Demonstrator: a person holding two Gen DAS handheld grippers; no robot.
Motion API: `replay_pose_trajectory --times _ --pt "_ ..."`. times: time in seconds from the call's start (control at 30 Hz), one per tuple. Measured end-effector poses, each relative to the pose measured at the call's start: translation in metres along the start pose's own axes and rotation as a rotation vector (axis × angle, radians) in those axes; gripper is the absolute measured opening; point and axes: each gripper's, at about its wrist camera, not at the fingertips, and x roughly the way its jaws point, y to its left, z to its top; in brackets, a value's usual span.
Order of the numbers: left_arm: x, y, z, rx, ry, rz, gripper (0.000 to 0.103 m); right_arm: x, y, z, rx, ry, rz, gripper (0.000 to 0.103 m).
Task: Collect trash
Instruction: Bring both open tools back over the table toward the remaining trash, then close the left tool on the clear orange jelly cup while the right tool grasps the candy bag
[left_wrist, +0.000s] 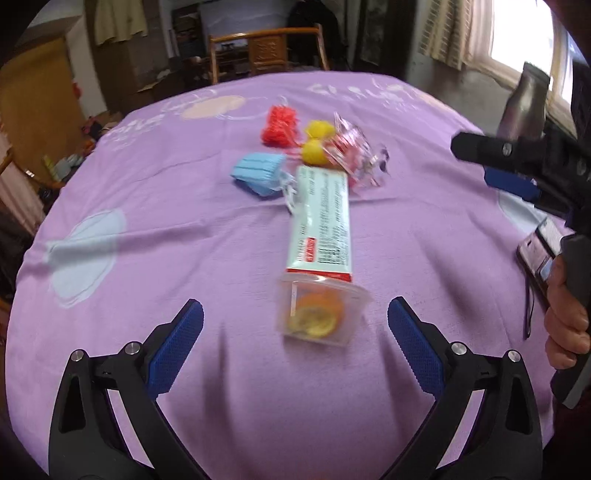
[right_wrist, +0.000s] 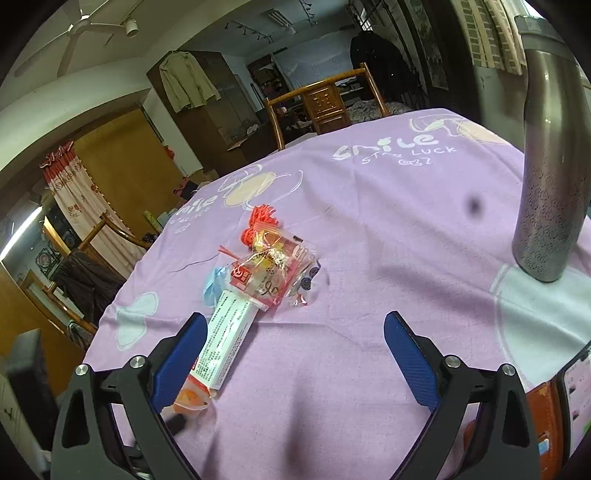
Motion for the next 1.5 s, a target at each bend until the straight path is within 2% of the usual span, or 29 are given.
replay_pose_trajectory --times 0.07,0.13,0.2,0.23,0.33,0.4,0.5,0.73,0.8,0.93,1.03,1.07,1.2,1.27,1.33,1.4,1.5 --pt "0.010 0.000 0.001 0.026 0.034 0.038 0.097 0.001 0.002 -0.001 -0.012 0.005 -0.006 0.095" --pt "0.007 0.016 0.000 0.024 0.030 0.108 0.097 0.001 0.004 -0.002 -0.019 0.008 -0.012 0.095" --pt "-0.001 0.045 0.000 -0.035 0.015 0.158 0.097 0.001 0.005 -0.003 -0.019 0.009 -0.007 0.095" --pt "-0.008 0.069 -0.001 -0.098 0.010 0.169 0.097 0.000 0.005 -0.003 -0.018 0.007 -0.005 0.095" --pt "-0.029 0.116 -0.008 -0.242 -0.028 0.161 0.097 -0.001 0.008 -0.003 -0.022 0.004 -0.001 0.095" --pt "-0.036 0.133 -0.015 -0.298 -0.042 0.100 0.096 -0.001 0.009 -0.004 -0.028 0.003 -0.003 0.095" --pt "-0.036 0.130 -0.021 -0.304 -0.051 0.019 0.096 0.001 0.012 -0.007 -0.047 0.007 -0.019 0.095" --pt "-0.021 0.112 -0.034 -0.291 -0.006 -0.010 0.096 0.005 0.012 -0.008 -0.049 0.028 -0.027 0.095" --pt "-0.022 0.112 -0.035 -0.296 -0.014 0.000 0.096 0.006 0.013 -0.009 -0.056 0.031 -0.027 0.095" --pt "-0.012 0.109 -0.033 -0.283 0.030 0.076 0.096 0.006 0.016 -0.010 -0.068 0.034 -0.029 0.095" --pt "-0.006 0.111 -0.031 -0.297 0.057 0.071 0.096 0.005 0.016 -0.011 -0.065 0.032 -0.027 0.095" --pt "-0.008 0.113 -0.030 -0.304 0.045 0.073 0.096 0.006 0.016 -0.010 -0.065 0.033 -0.027 0.095" --pt "-0.037 0.141 -0.033 -0.435 -0.124 0.141 0.096 0.005 0.016 -0.010 -0.063 0.030 -0.025 0.095" --pt "-0.036 0.161 -0.033 -0.504 -0.106 0.142 0.096 0.005 0.015 -0.011 -0.060 0.033 -0.023 0.095" --pt "-0.037 0.172 -0.035 -0.539 -0.096 0.087 0.096 0.004 0.016 -0.011 -0.062 0.033 -0.016 0.095" --pt "-0.039 0.170 -0.037 -0.527 -0.113 0.068 0.096 0.003 0.017 -0.010 -0.070 0.028 -0.018 0.095" --pt "-0.036 0.153 -0.034 -0.446 -0.107 0.093 0.096 0.003 0.018 -0.011 -0.074 0.028 -0.019 0.095"
